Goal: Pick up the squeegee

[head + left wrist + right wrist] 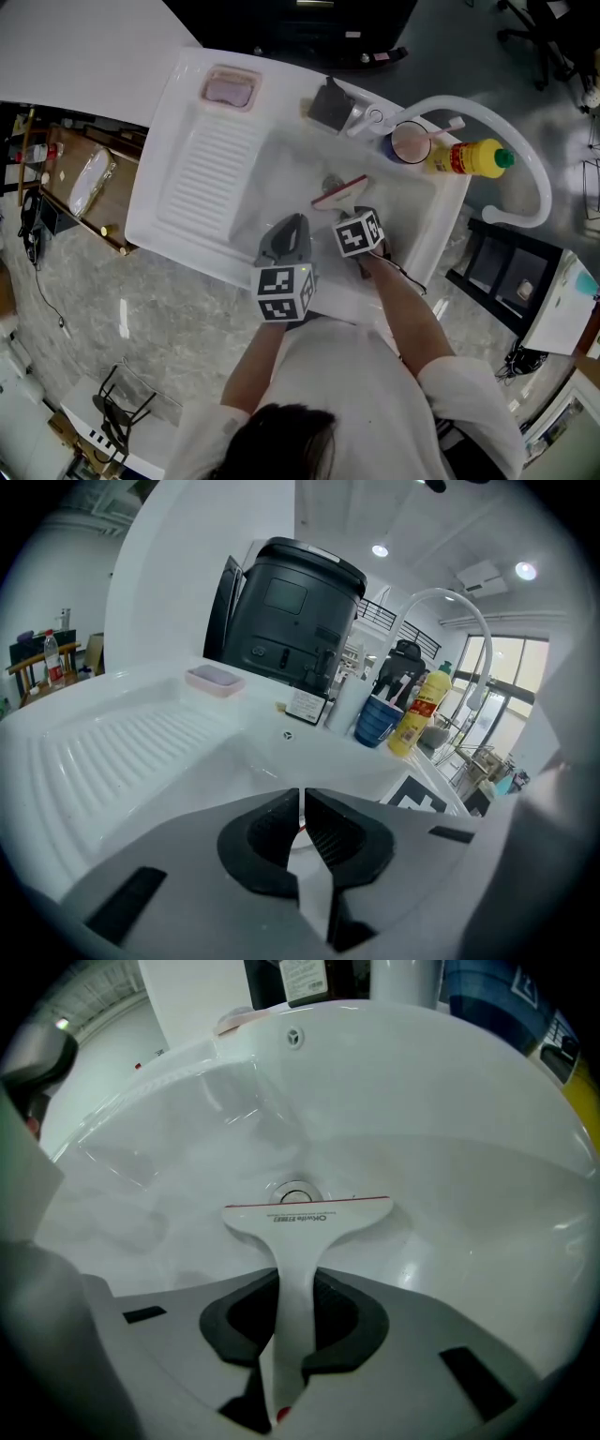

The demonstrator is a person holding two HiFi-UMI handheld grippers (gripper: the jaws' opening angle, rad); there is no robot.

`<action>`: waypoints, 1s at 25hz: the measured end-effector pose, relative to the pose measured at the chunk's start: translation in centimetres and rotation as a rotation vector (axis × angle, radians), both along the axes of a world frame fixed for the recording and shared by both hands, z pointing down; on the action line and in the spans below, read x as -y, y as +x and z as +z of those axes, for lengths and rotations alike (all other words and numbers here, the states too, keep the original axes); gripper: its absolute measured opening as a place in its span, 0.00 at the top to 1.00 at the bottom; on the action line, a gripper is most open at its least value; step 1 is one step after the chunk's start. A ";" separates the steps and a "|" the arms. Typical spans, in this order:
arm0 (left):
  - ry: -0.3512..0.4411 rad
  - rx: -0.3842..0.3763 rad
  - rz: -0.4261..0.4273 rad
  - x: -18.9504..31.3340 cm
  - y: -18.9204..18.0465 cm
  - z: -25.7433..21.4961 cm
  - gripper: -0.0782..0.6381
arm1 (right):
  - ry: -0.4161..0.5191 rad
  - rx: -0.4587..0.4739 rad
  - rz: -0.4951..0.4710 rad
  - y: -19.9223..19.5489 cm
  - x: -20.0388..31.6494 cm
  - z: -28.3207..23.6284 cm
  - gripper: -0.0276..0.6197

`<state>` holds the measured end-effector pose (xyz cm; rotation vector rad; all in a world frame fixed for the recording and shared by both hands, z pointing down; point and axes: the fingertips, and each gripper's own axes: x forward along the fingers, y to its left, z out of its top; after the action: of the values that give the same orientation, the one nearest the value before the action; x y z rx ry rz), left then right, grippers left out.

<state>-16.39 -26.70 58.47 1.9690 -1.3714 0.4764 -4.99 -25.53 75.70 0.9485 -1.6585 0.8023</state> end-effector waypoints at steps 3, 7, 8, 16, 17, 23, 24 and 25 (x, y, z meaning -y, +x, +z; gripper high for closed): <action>0.003 0.001 -0.009 -0.5 -0.2 -0.2 0.84 | 0.032 0.016 0.004 0.0 0.4 -0.8 0.84; 0.001 0.003 -0.022 -1.1 -0.5 -0.3 0.84 | 0.055 0.050 0.011 -0.1 0.9 -2.1 0.84; 0.004 0.001 -0.027 -1.2 -0.5 -0.5 0.84 | 0.065 0.053 0.008 0.0 1.1 -2.5 0.84; 0.032 0.004 -0.034 -2.1 -0.3 -1.9 0.84 | 0.138 0.097 -0.007 -0.8 0.9 -5.5 0.84; 0.036 0.001 -0.035 -2.3 -0.1 -2.1 0.84 | 0.147 0.104 -0.006 -0.7 0.9 -6.0 0.84; 0.056 -0.006 -0.014 -3.2 0.5 -3.0 0.84 | 0.221 0.158 0.006 -1.1 0.6 -9.5 0.84; 0.061 -0.008 -0.014 -3.3 0.6 -3.2 0.84 | 0.235 0.167 0.008 -1.2 0.5 -10.0 0.84; 0.065 -0.010 -0.014 -3.4 0.7 -3.4 0.84 | 0.247 0.175 0.012 -1.3 0.4 -10.5 0.84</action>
<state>-15.70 -23.30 55.11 2.0095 -1.4102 0.4202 -6.28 -25.95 65.17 1.0837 -1.9384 0.7156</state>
